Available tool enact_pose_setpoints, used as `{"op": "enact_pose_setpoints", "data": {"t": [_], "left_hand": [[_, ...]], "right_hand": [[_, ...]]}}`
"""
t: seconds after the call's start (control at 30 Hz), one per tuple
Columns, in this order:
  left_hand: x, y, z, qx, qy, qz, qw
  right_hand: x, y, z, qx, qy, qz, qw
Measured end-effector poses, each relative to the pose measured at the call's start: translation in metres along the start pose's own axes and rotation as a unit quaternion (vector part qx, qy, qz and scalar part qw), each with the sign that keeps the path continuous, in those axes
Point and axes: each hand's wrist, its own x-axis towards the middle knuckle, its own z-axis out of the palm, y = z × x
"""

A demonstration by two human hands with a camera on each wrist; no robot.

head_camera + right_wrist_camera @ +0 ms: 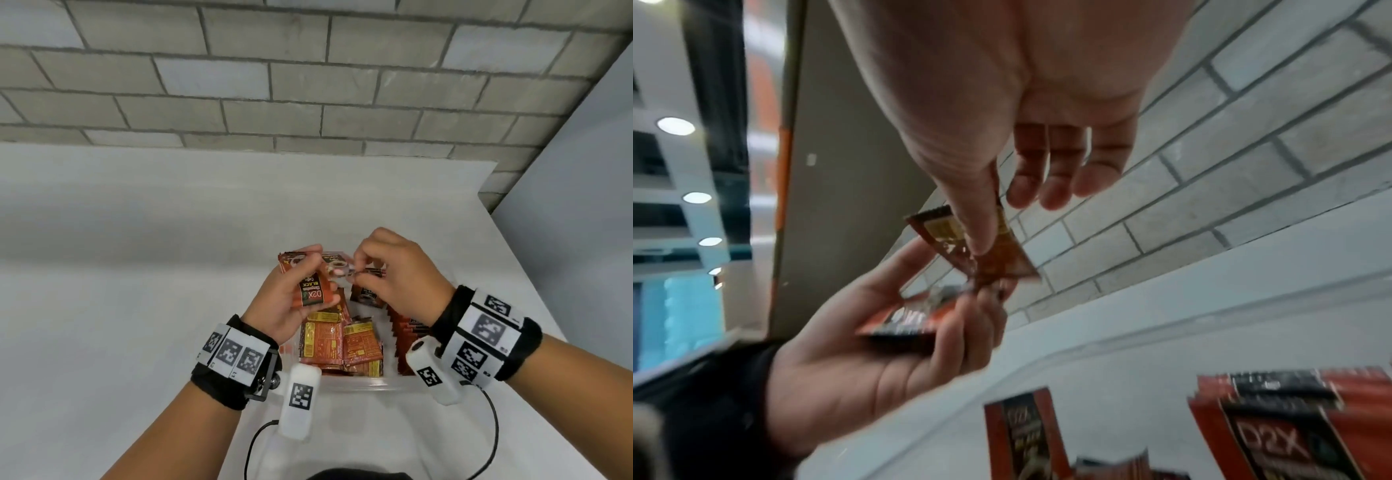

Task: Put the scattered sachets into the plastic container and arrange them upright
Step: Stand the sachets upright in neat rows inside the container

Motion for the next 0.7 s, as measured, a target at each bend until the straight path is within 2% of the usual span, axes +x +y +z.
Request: {"op": "enact_pose_setpoints", "data": {"t": [0.1,0.13,0.27,0.33,0.5,0.63,0.7], "left_hand": [[-0.004,-0.003,0.004,0.002,0.006,0.031,0.999],[-0.004,-0.004,0.004,0.007,0.009,0.037,0.999],[-0.008,-0.007,0.008,0.041,0.005,0.033,0.999],[-0.008,-0.009,0.011,0.056,-0.003,0.032,0.998],[-0.008,-0.012,0.017,0.074,-0.012,0.036,0.997],[-0.002,-0.010,0.008,0.075,0.085,0.040,0.993],[0.000,-0.008,0.001,0.081,0.121,0.039,0.989]], "right_hand": [[-0.007,-0.001,0.003,-0.013,-0.104,0.011,0.994],[-0.008,-0.001,0.002,-0.004,-0.111,0.015,0.994],[-0.006,0.003,-0.006,0.010,-0.020,0.024,0.999],[-0.002,0.005,-0.010,-0.011,-0.035,0.036,0.999],[0.006,0.003,-0.021,-0.008,-0.123,0.070,0.990],[0.008,0.015,-0.030,-0.007,-0.150,0.123,0.981],[0.009,0.024,-0.027,-0.065,-0.162,0.148,0.973]]}}
